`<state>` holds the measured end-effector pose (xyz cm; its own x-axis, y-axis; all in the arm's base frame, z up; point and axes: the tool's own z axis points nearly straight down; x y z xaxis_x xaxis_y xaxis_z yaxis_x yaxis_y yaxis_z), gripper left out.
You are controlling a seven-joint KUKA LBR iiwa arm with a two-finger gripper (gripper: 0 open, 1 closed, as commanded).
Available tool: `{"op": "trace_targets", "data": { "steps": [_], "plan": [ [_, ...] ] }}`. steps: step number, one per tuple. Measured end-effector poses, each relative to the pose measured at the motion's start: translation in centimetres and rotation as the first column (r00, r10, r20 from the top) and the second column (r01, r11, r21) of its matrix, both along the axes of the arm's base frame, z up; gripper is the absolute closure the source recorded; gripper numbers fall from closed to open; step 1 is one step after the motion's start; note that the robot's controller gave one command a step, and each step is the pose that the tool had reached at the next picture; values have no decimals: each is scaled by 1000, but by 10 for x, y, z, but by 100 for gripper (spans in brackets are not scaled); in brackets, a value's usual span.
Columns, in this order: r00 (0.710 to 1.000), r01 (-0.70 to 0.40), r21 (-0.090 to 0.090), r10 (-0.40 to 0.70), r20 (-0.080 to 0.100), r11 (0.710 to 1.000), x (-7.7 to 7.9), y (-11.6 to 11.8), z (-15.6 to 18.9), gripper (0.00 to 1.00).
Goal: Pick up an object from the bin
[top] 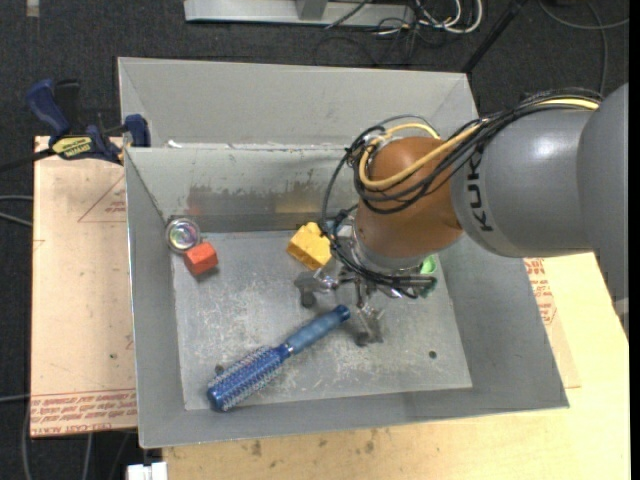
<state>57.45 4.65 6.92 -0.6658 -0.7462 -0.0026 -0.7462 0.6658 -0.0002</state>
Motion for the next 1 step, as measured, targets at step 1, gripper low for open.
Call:
{"op": "trace_targets", "data": {
  "steps": [1],
  "plan": [
    [1000, 1, 1, -1, 1, 1000, 0, 0, 1, 100]
  ]
}}
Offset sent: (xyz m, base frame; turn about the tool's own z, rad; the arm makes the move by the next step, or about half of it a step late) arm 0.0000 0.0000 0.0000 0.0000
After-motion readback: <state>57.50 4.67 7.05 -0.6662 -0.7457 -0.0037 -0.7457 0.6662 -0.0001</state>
